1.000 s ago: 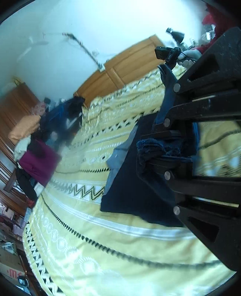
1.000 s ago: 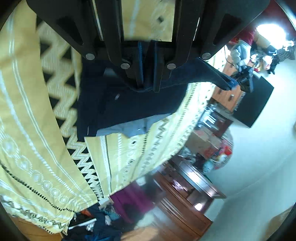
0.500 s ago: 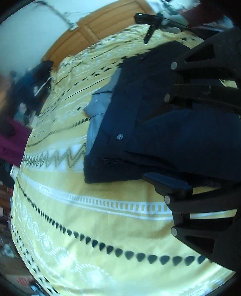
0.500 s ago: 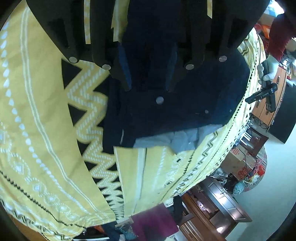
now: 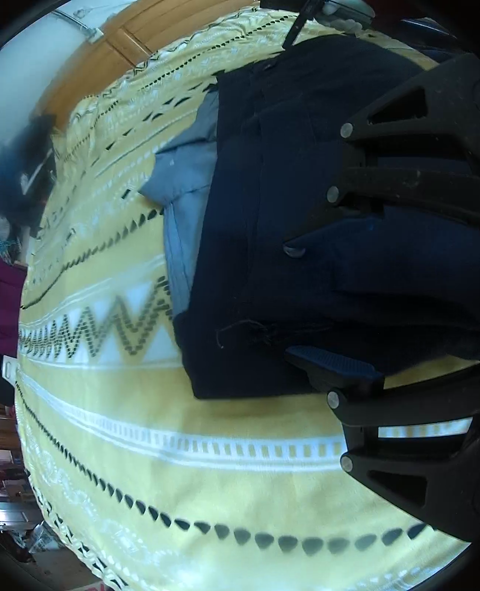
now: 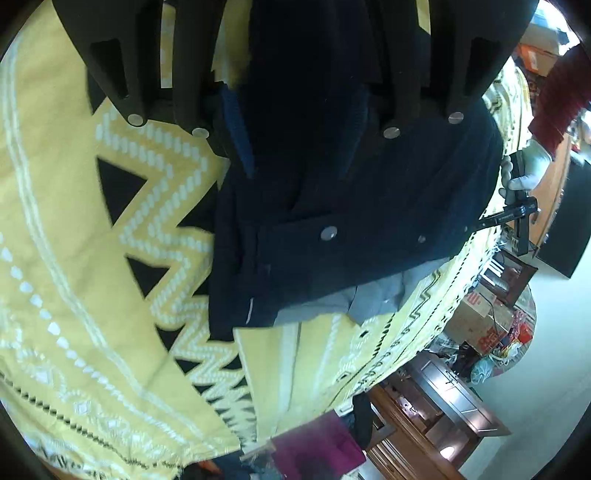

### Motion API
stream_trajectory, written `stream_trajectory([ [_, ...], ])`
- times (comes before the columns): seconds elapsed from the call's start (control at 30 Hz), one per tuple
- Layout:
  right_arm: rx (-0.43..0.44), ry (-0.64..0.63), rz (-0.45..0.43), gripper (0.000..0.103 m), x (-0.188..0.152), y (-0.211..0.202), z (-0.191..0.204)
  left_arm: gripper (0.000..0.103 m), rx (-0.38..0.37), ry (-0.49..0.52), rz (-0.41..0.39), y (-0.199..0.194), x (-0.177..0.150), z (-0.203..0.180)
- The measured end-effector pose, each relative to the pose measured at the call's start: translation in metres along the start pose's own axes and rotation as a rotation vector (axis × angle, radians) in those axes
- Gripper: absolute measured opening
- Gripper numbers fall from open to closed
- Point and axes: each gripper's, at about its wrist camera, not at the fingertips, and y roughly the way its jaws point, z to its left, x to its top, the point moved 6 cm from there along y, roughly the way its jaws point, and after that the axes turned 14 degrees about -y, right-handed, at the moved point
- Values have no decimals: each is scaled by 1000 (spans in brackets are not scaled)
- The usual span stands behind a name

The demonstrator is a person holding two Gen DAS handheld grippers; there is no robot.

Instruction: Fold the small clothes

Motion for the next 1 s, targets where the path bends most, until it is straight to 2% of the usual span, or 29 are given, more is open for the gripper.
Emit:
stream_trajectory([
  [0.03,-15,-17,-4,53,2,-1,0,53,3,5,5,3,-2,0],
  [0.13,-54,-77,0,53,11,3,1,44,-17,12,-6,5,-6,-2],
  [0.33,-84,-141,18,53,32,31,-8,47,-38,3,-16,7,-8,-2],
  [0.5,-98,-170,76,52,37,60,-17,48,-20,26,-16,8,-8,-7],
  [0.53,-101,-184,78,50,37,63,-16,47,-18,27,-21,8,-8,-7],
  [0.6,-126,-212,80,38,36,64,-12,44,-19,32,-34,7,-9,-7],
  [0.67,-156,-233,86,33,35,66,-10,38,-26,40,-44,6,-11,-8],
  [0.73,-153,-201,93,33,32,69,-16,38,-32,37,-53,6,-11,-8],
  [0.8,-131,-163,78,38,32,72,-23,39,-51,21,-55,7,-11,-6],
  [0.87,-133,-169,78,36,31,72,-22,39,-55,19,-56,7,-11,-6],
  [0.9,-143,-174,77,20,31,71,-21,38,-47,26,-56,7,-11,-8],
  [0.93,-168,-180,74,13,32,68,-20,33,-44,34,-57,6,-11,-10],
  [0.97,-176,-186,54,10,34,63,-18,25,-48,43,-61,4,-12,-12],
  [1.0,-180,-189,36,9,36,56,-15,22,-52,55,-75,-1,-12,-16],
])
